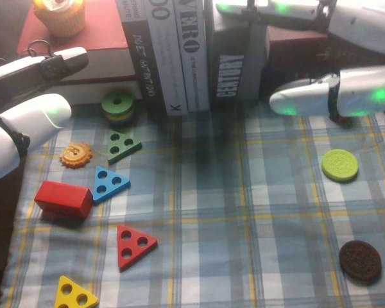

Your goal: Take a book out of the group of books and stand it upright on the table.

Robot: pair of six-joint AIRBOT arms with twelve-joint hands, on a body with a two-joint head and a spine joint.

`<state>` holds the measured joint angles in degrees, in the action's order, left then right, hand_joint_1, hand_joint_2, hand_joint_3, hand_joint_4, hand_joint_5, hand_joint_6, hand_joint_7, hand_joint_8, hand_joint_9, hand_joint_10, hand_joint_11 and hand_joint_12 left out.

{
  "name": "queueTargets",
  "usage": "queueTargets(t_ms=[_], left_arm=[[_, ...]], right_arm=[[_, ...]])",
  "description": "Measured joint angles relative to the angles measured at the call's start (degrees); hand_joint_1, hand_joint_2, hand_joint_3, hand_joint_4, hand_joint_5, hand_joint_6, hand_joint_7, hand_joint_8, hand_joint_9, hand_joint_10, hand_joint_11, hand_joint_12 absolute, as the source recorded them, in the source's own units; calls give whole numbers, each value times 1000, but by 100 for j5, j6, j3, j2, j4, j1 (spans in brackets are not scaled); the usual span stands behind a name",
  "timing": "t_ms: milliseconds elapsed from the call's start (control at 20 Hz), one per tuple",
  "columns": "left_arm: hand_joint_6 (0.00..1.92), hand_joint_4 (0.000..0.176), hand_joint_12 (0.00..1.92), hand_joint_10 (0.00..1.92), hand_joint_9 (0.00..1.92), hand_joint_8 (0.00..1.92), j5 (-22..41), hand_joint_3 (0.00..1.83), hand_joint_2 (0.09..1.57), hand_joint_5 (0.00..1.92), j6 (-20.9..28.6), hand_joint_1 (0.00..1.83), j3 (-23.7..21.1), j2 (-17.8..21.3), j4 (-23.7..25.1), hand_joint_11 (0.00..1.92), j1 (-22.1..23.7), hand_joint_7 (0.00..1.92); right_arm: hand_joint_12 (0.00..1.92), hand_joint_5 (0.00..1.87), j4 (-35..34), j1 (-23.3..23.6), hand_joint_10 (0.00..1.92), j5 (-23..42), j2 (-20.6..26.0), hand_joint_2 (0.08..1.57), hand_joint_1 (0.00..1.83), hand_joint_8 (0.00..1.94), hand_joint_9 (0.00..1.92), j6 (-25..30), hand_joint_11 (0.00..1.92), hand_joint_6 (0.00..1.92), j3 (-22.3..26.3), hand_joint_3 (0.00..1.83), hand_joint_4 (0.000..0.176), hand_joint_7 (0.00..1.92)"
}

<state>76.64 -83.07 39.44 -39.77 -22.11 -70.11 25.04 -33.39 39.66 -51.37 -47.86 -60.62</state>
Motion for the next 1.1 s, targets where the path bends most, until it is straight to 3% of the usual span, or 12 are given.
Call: queueTargets(t_ms=[200,450,650,700,750,800,850,900,950,1000,1050,1100], left_arm=[[6,126,176,6,342,6,4,0,1396,460,4,108,-11,0,-4,71,0,377],[3,130,181,0,333,2,9,0,1393,463,11,125,-11,4,-31,76,-33,377],[0,145,185,0,324,0,7,0,1392,452,22,119,-11,4,-72,65,-83,372],[0,146,184,0,317,0,9,1,1394,452,20,119,-11,4,-76,58,-83,365],[4,149,201,5,336,4,7,0,1388,466,22,145,-11,4,-87,78,-85,379],[4,150,211,6,344,4,7,0,1382,473,20,166,-11,4,-94,84,-85,387],[2,146,219,3,342,2,9,0,1383,470,22,138,-13,4,-94,86,-83,386],[0,148,223,2,340,3,7,1,1386,466,22,130,-35,4,-101,87,-83,390],[3,138,215,2,342,4,9,0,1386,478,22,155,-35,4,-85,61,-83,396],[0,134,216,4,347,3,9,2,1391,471,22,160,-35,4,-98,62,-87,397],[0,134,222,6,361,4,33,2,1393,463,24,143,-35,4,-111,76,-103,404],[0,133,223,6,362,3,61,3,1395,462,26,138,-52,4,-136,79,-111,405]], right_arm=[[0,238,52,-275,0,286,249,1211,0,0,0,70,0,0,262,15,176,0],[0,278,264,-603,0,723,365,1258,36,0,0,680,0,16,341,16,176,0],[0,288,621,-876,0,977,496,1227,361,0,0,1062,0,8,505,0,176,0],[0,376,645,-962,16,1027,586,1093,664,16,151,1073,0,13,595,0,176,195],[0,537,697,-1091,10,1141,706,1207,384,10,200,1084,0,81,706,7,45,275],[0,593,737,-1189,9,1294,780,1172,453,30,213,1084,0,99,772,0,23,356],[63,703,732,-1305,34,1469,831,1261,410,27,452,1093,78,89,833,2,0,595],[12,654,752,-1419,6,1670,855,1391,579,5,237,1104,15,47,855,28,0,476],[2,579,776,-1475,0,1790,890,1447,115,0,149,1145,2,18,892,30,0,348],[0,469,809,-1478,5,1915,933,1401,263,12,57,1169,0,10,916,0,66,197],[791,496,800,-1478,21,2072,975,1359,473,58,532,1189,222,14,927,9,135,457],[1056,423,741,-1475,5,2435,1069,1434,392,22,588,1189,247,2,944,11,104,492]])
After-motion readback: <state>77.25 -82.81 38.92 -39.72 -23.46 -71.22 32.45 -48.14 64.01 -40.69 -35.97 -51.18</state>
